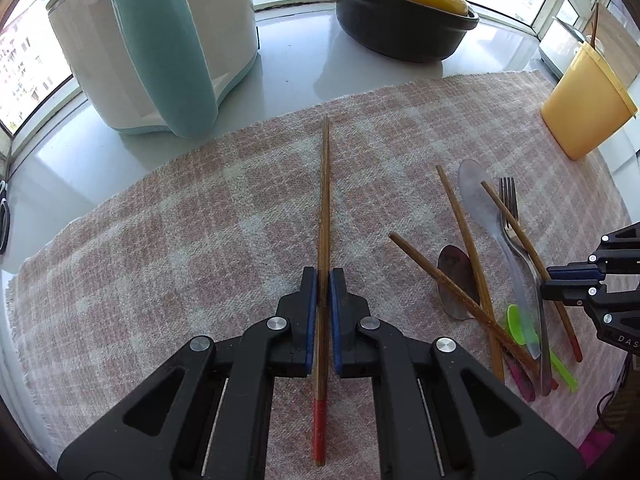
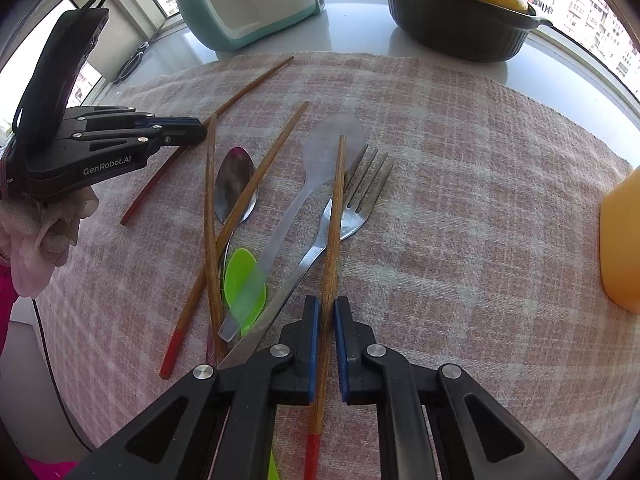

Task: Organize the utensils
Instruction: 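Close the left tool on another chopstick while the right tool grasps one too, then carry the left tool's chopstick to the yellow bin while the right tool carries its own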

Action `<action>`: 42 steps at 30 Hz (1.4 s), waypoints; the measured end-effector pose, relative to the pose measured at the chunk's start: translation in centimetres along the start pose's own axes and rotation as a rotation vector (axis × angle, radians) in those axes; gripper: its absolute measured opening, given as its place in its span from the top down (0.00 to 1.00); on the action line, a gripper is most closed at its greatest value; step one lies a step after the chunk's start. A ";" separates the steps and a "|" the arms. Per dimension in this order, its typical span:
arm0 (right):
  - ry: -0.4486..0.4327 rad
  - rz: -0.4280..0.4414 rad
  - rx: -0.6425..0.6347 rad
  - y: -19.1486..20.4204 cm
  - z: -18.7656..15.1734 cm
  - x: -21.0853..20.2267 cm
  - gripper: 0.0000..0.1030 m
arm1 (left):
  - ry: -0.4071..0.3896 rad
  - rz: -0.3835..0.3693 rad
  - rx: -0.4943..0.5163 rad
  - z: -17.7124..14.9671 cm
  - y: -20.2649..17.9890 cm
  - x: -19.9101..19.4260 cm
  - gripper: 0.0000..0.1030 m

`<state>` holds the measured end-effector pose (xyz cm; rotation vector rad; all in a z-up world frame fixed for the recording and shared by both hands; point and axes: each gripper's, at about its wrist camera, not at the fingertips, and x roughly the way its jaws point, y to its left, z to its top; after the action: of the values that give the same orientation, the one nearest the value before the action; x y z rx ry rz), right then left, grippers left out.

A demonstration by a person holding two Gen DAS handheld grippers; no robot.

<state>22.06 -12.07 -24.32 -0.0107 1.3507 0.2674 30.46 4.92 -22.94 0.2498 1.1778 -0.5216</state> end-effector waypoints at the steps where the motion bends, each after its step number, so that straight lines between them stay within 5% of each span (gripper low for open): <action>1: 0.001 0.000 0.002 0.0 0.1 0.1 0.95 | -0.003 -0.006 -0.015 -0.4 0.2 -0.2 0.96; 12: -0.047 0.046 0.101 -1.6 -1.0 -1.1 0.96 | -0.065 -0.095 -0.229 -4.4 2.7 -2.7 0.96; 20: -0.128 0.050 0.165 -2.4 -2.3 -3.6 0.96 | -0.134 -0.120 -0.274 -5.7 2.4 -5.6 0.96; 33: -0.286 0.021 0.228 -3.8 -5.2 -9.5 0.96 | -0.270 -0.143 -0.235 -5.5 -2.4 -11.0 0.96; 42: -0.391 0.032 0.199 -6.8 -6.9 -14.6 0.96 | -0.387 -0.169 -0.294 -3.7 -7.6 -14.1 0.96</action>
<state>13.94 -22.50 -12.83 0.2198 0.9837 0.1510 19.61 3.68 -10.69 -0.1993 0.8848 -0.5090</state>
